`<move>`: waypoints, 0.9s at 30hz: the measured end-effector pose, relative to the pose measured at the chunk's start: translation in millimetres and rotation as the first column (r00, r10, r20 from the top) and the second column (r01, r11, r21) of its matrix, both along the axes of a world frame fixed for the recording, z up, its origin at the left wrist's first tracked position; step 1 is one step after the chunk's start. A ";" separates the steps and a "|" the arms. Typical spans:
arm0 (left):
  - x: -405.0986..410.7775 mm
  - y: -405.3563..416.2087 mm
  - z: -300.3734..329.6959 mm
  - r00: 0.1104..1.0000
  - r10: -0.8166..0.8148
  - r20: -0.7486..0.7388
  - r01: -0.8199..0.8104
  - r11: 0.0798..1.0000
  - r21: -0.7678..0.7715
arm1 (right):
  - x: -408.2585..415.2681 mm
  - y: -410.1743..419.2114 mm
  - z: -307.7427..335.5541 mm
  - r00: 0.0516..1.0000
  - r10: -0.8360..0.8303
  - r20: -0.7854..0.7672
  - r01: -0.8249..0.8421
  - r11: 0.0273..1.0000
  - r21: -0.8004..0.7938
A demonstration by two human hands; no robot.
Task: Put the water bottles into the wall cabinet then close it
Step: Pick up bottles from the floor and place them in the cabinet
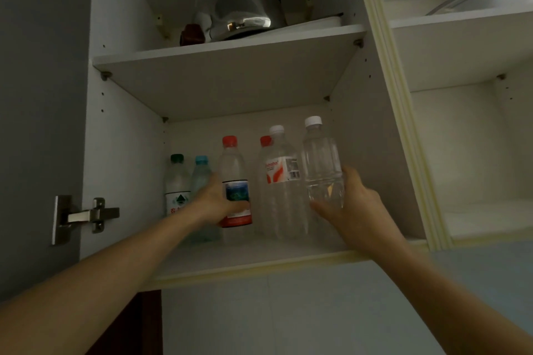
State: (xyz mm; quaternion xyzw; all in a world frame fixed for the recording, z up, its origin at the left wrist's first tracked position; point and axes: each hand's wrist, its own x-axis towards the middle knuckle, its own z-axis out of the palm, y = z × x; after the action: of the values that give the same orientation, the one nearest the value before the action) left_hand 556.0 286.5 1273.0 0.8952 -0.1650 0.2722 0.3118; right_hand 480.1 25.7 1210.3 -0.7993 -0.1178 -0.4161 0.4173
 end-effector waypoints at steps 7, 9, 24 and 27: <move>40.1 10.8 -1.8 0.998 0.059 -0.002 -0.059 0.998 0.025 | 5.6 -2.1 -4.3 0.998 -0.039 0.041 0.039 0.999 -0.014; 45.6 13.0 -0.7 0.998 0.065 -0.016 -0.064 0.998 0.028 | 5.4 -1.6 -3.8 0.998 -0.050 0.044 0.051 0.999 -0.017; 78.8 37.7 0.0 0.866 0.240 0.439 -0.496 0.530 0.688 | 6.7 -0.6 -7.7 0.993 -0.107 0.045 0.109 0.993 -0.054; 83.2 34.4 -1.3 0.842 0.275 0.464 -0.539 0.465 0.702 | 9.0 -1.4 -7.2 0.994 -0.084 0.063 0.087 0.995 -0.044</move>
State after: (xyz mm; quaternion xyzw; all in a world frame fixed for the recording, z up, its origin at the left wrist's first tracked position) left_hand 639.2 320.9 1271.7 0.8984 -0.0926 0.3587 -0.2359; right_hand 489.2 24.3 1203.1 -0.8000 -0.1058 -0.4548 0.3767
